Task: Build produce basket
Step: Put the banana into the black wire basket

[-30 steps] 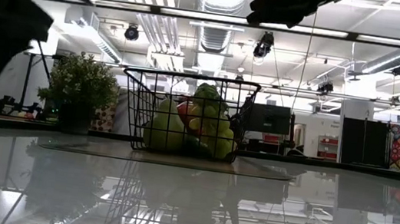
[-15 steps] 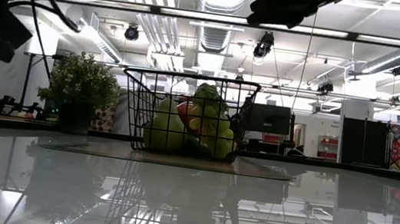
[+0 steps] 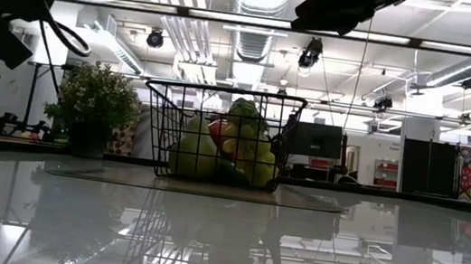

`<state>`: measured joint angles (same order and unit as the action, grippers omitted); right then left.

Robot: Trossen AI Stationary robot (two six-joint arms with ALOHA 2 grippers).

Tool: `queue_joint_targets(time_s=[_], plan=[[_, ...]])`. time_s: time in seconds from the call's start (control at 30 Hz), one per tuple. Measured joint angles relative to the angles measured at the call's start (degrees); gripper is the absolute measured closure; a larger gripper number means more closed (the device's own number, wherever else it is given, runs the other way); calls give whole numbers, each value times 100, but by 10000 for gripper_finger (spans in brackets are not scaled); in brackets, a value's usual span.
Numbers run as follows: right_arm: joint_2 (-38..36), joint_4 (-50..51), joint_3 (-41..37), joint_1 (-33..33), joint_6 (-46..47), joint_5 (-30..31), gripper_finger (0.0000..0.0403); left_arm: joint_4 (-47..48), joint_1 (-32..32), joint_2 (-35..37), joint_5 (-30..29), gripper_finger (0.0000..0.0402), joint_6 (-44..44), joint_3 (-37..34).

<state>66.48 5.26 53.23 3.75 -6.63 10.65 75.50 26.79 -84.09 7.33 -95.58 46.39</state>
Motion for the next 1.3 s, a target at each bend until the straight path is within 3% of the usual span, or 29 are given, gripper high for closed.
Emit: queue_joint_targets(time_s=[0.13, 0.4, 0.83, 1.0, 1.3], plan=[[0, -2, -2, 0, 2, 1, 124, 67, -4, -27, 13, 166, -180, 45], [0, -2, -2, -2, 4, 3, 124, 184, 11, -27, -104, 384, -462, -286], [0, -2, -2, -2, 19, 5, 124, -34, 31, -29, -361, 387, -629, -462], [0, -2, -2, -2, 19, 7, 124, -810, 30, -31, -946, 387, -420, -211], [2, 2, -4, -2, 4, 143, 124, -178, 33, 85, -810, 387, -131, 60]])
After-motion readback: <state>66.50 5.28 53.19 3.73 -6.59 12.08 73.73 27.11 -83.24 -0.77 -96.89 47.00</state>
